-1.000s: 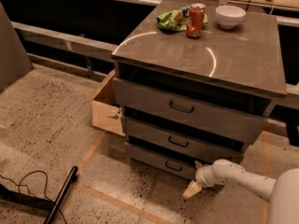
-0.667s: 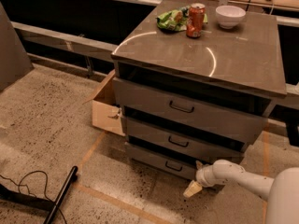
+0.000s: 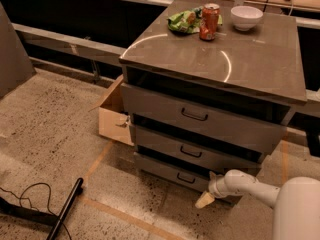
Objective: Open bottom drawer
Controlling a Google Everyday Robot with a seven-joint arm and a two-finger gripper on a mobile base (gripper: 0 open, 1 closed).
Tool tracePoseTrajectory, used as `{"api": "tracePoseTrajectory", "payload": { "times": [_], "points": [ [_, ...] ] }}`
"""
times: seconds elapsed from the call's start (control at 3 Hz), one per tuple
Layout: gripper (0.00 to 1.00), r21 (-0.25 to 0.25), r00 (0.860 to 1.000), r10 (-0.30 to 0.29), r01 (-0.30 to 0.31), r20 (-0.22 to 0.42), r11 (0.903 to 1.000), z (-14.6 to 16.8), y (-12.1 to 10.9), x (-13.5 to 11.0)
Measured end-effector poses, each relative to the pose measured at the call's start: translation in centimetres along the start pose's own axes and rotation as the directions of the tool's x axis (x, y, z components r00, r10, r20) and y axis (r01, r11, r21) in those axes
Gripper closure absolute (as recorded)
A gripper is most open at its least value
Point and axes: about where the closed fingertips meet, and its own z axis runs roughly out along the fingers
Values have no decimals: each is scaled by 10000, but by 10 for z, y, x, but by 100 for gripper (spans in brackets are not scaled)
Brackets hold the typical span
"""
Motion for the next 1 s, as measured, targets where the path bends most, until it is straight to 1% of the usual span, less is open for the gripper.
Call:
{"api": "tracePoseTrajectory", "payload": {
  "times": [0.67,1.0],
  "points": [
    [0,-30,9996,117,-118,-273,9999,12,-13,2],
    [18,-203,9995,162,-168,-264,9997,20,-14,1]
  ]
}}
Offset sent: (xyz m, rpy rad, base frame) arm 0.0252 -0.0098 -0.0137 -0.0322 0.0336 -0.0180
